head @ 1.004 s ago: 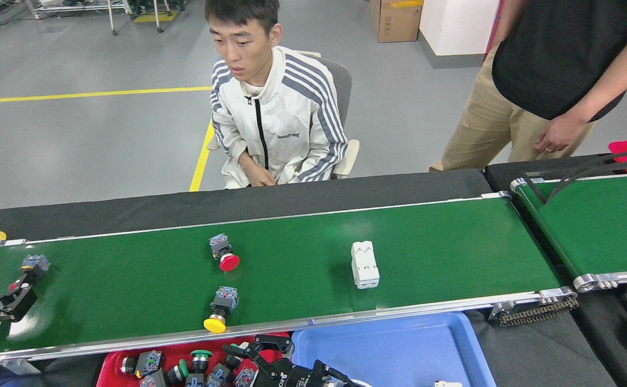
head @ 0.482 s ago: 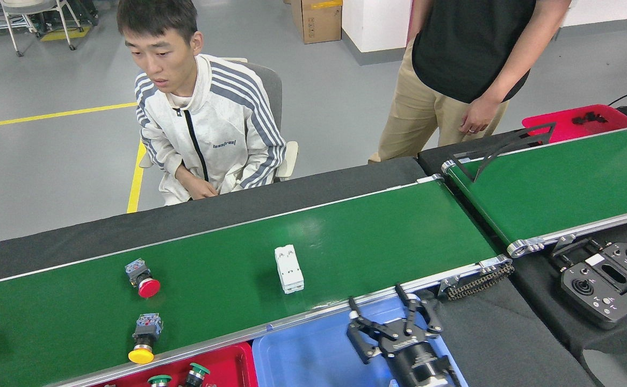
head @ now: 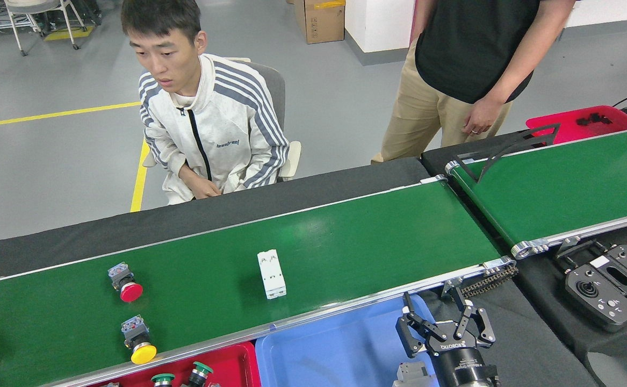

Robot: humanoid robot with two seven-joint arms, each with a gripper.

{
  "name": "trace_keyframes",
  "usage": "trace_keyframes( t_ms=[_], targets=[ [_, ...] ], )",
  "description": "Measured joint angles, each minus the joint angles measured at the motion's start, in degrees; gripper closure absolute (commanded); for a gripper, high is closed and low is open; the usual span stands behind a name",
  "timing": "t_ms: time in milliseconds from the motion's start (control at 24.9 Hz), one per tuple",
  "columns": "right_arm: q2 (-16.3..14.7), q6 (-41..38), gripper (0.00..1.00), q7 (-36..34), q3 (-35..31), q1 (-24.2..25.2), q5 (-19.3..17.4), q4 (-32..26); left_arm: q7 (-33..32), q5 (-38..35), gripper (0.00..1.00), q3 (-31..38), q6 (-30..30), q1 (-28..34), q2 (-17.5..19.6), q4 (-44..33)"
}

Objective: Pick switch part from conveyor to tray

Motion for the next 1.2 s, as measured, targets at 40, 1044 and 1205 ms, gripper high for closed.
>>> trace_keyframes(
  t_ms=[40,1044,1205],
  targets=[
    [-0.03,0.02,0.00,-0.05,-1.51,0.88,0.00,-0.35,0.04,0.21,0.86,0.00,-1.09,2.71,-0.50,-5.30],
    [-1.91,-1.12,0.00,0.44,-10.10,4.02,-0.17,-2.35,-7.88,-5.27,0.00,16.63,0.43,46.26,-21.88,-67.70],
    [-1.91,-1.27,0.00,0.45,-10.10,4.02,-0.17,-2.40,-7.98,-5.27,0.00,17.64,3.91,47.41,-21.87,-67.44]
  ],
)
